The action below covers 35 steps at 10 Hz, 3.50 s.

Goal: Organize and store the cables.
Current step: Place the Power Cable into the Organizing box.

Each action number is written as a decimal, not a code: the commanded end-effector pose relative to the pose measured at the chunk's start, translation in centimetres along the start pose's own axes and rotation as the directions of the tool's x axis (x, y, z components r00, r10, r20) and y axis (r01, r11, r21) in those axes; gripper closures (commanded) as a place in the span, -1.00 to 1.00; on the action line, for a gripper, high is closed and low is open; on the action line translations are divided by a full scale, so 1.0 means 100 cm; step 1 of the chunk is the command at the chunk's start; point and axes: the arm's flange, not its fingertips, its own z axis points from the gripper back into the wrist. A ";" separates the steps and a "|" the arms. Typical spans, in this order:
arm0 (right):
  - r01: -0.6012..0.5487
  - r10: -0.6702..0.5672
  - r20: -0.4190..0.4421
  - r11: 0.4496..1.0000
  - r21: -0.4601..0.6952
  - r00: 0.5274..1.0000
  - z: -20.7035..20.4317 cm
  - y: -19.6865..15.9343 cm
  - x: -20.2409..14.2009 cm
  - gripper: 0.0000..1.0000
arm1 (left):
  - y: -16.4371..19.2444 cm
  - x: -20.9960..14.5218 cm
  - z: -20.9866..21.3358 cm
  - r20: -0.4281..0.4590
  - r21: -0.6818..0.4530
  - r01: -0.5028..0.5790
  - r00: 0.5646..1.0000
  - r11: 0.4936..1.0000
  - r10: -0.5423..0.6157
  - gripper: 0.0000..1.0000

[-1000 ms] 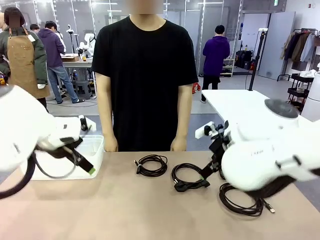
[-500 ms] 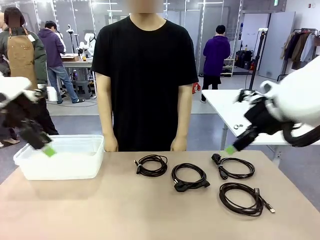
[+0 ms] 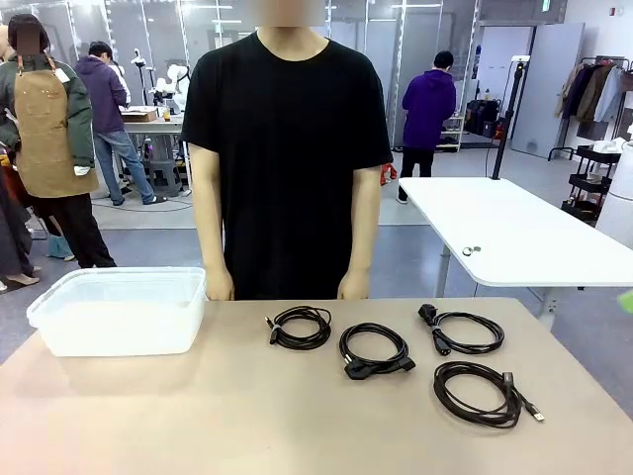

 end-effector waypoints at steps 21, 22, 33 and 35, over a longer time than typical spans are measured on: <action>0.089 -0.090 -0.011 0.996 -0.029 0.996 0.012 -0.014 -0.044 -1.00 | 0.008 -0.026 -0.001 0.044 0.004 -0.095 0.995 0.996 0.094 -1.00; 0.089 -0.090 -0.011 0.996 -0.029 0.996 0.012 -0.014 -0.044 -1.00 | 0.008 -0.026 -0.001 0.044 0.004 -0.095 0.995 0.996 0.094 -1.00; 0.089 -0.090 -0.011 0.996 -0.029 0.996 0.012 -0.014 -0.044 -1.00 | 0.008 -0.026 -0.001 0.044 0.004 -0.095 0.995 0.996 0.094 -1.00; 0.089 -0.090 -0.011 0.996 -0.029 0.996 0.012 -0.014 -0.044 -1.00 | 0.008 -0.026 -0.001 0.044 0.004 -0.095 0.995 0.996 0.094 -1.00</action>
